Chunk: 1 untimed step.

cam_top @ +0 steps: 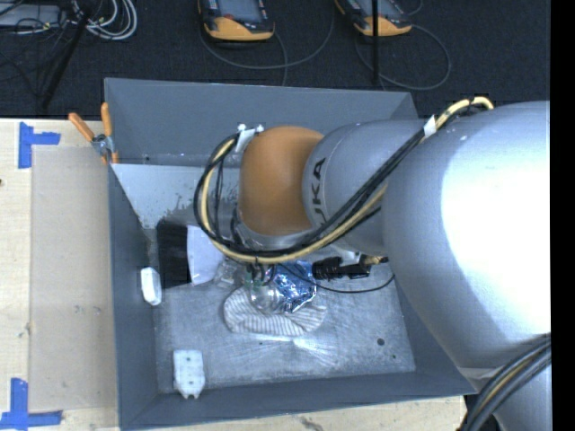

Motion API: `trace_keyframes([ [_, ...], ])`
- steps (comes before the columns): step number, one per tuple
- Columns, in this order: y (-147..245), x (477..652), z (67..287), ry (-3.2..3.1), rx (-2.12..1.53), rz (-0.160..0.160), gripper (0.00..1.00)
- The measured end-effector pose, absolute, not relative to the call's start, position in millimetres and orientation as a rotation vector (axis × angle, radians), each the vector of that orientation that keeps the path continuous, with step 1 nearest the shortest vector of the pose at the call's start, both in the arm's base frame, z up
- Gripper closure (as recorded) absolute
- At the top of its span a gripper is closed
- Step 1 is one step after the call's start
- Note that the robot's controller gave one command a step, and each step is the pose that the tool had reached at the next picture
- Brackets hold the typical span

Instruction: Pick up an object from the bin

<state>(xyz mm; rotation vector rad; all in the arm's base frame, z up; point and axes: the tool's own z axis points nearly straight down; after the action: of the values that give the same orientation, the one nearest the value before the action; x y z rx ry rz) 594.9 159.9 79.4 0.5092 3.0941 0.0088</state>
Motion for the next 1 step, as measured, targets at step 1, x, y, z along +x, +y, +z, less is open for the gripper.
trace_keyframes([
  [1,164.3,591.0,114.5,3.105,0.515,-0.004,1.00],
])
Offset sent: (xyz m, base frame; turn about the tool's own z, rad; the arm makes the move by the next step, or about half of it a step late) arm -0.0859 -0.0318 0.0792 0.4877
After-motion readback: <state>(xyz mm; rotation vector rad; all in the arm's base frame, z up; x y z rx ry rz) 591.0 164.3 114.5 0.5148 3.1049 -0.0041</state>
